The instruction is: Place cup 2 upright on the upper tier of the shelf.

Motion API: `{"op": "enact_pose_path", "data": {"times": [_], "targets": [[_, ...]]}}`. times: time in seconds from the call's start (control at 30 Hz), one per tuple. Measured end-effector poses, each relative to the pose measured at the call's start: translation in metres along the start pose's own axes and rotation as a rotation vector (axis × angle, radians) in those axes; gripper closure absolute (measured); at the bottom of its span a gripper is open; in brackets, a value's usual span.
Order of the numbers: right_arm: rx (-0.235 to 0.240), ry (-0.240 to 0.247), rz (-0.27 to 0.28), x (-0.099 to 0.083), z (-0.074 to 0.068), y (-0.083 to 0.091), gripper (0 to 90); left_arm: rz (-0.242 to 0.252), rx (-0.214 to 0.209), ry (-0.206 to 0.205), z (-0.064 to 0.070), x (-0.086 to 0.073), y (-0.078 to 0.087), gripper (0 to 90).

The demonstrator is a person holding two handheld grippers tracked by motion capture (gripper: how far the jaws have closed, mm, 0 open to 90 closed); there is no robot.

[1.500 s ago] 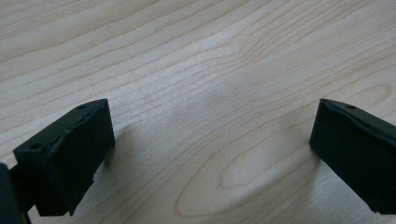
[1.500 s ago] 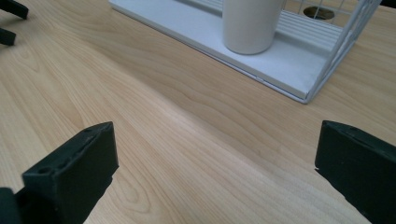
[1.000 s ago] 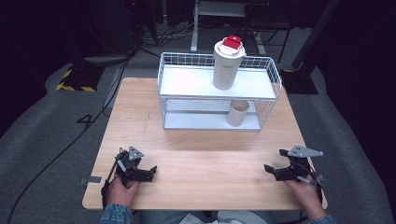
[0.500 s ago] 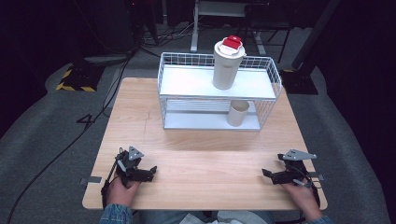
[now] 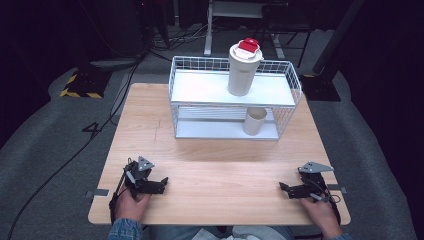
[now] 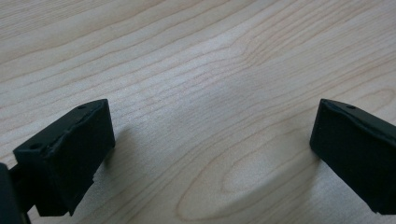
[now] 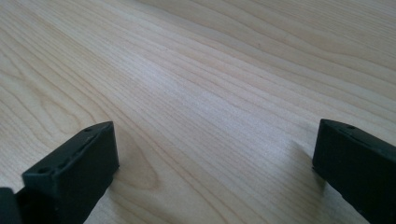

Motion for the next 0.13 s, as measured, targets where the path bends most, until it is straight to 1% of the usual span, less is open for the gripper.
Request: {"op": "enact_pose_path", "data": {"times": [0.03,0.13], "targets": [[-0.007,-0.001,0.004,-0.0003,-0.0012,0.0007,1.6,0.002,-0.001,0.006,0.0002,0.0,-0.0003,0.2],[-0.006,-0.005,0.002,-0.0003,-0.0009,0.0005,1.1,0.001,0.002,0.012,0.0002,-0.0001,-0.0003,0.2]]}}
Point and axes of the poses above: each handheld gripper's, and its own axes: y roughly backward along the jaws, x roughly out of its top, z roughly to its right, the point moved 3 cm from there along -y, roughly forward along the jaws, and after that the axes turned 13 degrees about z, right-handed, at the moved point
